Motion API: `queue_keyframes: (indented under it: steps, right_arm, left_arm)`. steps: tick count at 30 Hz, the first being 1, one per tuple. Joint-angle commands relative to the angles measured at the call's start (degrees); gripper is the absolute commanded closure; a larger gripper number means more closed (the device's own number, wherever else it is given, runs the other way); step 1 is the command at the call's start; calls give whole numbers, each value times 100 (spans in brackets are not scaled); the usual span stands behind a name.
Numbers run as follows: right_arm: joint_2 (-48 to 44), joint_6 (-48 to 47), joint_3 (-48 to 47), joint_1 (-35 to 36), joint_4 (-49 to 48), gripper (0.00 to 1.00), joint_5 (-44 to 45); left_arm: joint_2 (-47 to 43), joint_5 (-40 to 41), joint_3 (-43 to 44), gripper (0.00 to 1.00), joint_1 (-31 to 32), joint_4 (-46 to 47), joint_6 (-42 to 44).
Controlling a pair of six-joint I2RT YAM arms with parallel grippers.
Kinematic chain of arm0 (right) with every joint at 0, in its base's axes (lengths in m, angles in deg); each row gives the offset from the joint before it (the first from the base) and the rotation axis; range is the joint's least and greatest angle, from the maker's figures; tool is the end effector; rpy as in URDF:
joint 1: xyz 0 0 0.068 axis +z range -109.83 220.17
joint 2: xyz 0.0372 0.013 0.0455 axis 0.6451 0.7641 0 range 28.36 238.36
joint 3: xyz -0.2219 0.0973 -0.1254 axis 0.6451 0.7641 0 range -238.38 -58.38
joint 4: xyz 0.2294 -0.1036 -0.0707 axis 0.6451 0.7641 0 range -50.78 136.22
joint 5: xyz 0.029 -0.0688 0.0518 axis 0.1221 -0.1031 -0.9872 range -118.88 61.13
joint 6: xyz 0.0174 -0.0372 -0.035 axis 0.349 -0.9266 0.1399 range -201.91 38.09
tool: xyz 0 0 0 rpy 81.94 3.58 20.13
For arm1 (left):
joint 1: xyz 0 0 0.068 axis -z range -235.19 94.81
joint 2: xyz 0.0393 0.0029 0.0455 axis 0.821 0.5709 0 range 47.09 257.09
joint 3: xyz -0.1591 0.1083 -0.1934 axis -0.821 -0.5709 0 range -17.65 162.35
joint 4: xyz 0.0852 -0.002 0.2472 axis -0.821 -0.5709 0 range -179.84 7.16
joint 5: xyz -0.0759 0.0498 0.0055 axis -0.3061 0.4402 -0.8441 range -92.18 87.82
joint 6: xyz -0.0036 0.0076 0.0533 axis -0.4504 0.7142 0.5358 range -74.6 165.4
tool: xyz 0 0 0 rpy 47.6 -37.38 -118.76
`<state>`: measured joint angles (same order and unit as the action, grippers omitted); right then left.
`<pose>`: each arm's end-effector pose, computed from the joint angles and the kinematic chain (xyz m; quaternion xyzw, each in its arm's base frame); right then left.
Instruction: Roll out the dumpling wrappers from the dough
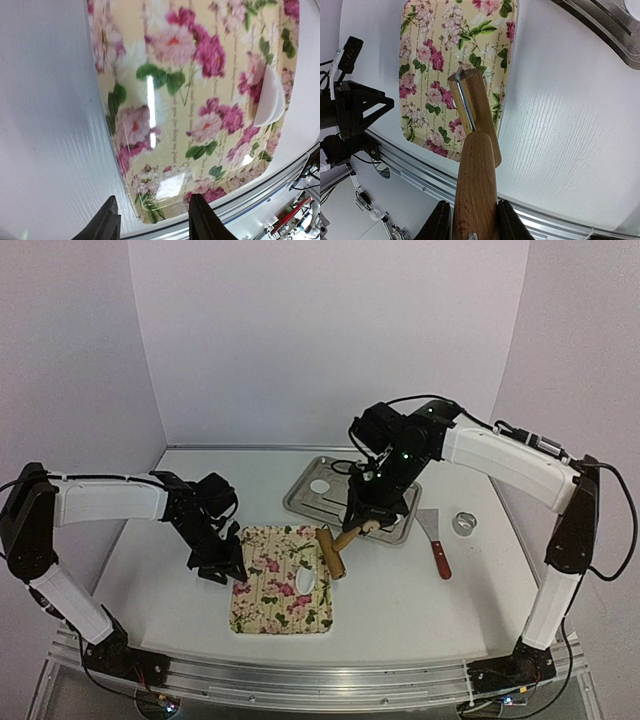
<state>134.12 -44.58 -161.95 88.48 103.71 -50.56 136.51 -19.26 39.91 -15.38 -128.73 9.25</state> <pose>0.2437 0.2935 0.3197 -0.1298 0.9538 0.2700 0.0203 0.2085 -0.1873 0.1935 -0.0472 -0.9823 0.1813 0.0078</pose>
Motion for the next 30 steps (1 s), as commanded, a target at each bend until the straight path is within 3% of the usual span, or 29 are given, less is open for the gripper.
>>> queue_keyframes:
  steps: [1,10,19,30]
  right_arm:
    - [78,152,-67,107,-65,100,185]
    - [1027,-808,-920,249,12,100,9]
    - [1733,-1602,-1588,275,455,100,124]
    - [2118,-2032,-1601,287,587,100,51]
  left_arm:
    - [462,256,700,35,-378,-182,541]
    - [1309,935,1168,38,-464,-244,561]
    - [1495,719,829,49,-473,324,631]
    - [1898,688,820,78,-474,597,880]
